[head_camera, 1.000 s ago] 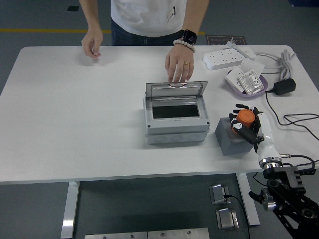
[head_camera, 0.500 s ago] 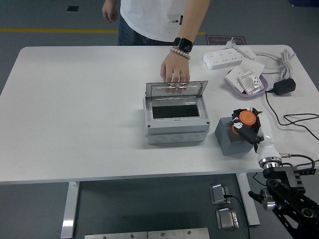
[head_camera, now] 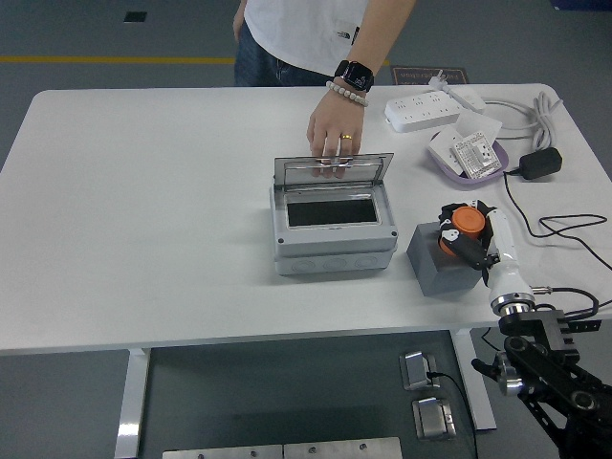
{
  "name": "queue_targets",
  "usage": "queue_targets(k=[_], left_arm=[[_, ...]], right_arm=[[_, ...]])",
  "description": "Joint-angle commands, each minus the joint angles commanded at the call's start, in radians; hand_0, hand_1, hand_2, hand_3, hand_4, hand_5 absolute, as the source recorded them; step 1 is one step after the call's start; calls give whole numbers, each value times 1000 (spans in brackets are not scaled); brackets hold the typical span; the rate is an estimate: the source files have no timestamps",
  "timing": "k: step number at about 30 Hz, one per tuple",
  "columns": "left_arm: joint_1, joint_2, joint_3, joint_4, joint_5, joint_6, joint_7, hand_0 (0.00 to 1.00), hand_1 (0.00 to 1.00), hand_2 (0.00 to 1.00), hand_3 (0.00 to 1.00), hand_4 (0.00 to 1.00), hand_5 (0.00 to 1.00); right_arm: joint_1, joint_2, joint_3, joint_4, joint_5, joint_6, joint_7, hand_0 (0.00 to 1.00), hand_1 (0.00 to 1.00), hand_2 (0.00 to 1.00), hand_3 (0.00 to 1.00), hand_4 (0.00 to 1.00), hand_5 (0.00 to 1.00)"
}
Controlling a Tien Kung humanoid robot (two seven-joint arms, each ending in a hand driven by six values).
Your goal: Fetch the battery,place it into the box,close the lid of the box
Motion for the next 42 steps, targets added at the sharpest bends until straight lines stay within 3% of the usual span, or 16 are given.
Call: queue_targets(k=[19, 27, 32, 42], left_arm=[[4, 0, -3, 0, 14, -1, 4, 402, 559, 511, 489, 2, 2], [6, -2, -5, 0, 20, -3, 8, 403, 560, 511, 486, 2, 2], [7, -1, -4, 0, 20, -3, 8, 403, 560, 511, 486, 2, 2], [5, -1, -3, 0, 19, -4, 10, 403, 559, 511, 485, 2, 2]], right_arm=[[56, 12, -15, -18, 1, -5, 2, 244, 261, 259, 240, 2, 2], [50, 6, 20, 35, -41, -9, -21, 242, 260, 257, 241, 2, 2], [64, -11, 35, 87, -134, -14, -88, 235, 257, 255, 240, 2, 2], [130, -24, 7, 109, -402, 9, -285, 232, 257, 254, 243, 2, 2]])
